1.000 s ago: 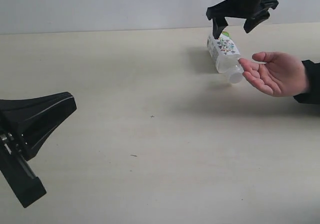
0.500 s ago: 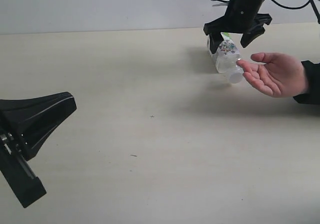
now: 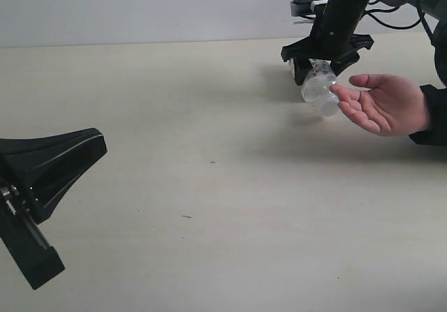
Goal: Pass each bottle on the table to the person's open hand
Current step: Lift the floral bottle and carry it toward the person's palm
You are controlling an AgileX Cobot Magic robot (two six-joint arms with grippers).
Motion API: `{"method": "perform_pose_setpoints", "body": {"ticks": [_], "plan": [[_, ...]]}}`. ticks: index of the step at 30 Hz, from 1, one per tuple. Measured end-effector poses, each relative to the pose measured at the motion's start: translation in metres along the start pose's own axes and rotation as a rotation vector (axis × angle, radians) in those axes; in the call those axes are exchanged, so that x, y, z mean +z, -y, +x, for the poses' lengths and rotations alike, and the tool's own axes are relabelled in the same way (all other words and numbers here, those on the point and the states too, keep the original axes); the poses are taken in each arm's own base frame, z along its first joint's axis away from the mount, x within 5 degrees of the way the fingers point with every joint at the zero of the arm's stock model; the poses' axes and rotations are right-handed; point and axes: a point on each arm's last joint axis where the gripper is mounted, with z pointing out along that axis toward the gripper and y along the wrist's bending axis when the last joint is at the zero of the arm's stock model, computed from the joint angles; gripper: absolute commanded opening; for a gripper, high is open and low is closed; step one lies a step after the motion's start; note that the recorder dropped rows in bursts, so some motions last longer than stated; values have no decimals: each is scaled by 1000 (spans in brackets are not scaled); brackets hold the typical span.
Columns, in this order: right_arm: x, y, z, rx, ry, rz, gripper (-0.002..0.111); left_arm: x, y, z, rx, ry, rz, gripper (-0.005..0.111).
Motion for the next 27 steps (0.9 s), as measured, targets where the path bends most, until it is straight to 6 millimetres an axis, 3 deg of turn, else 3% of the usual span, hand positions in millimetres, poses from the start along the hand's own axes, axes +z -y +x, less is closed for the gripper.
{"method": "perform_pose_setpoints", "body": {"ticks": [5,10,15,27], "plan": [[0,0,0,50,-5,-4,0,0,0,0,0,0,0,1],[-9,-1,-4,49,8,-6,0,0,0,0,0,0,0,1],[-35,-2,-11,52,71,-7,0,0,0,0,0,0,0,1],[-148,-6,-13,45,289,-11,0,0,0,0,0,0,0,1]]}}
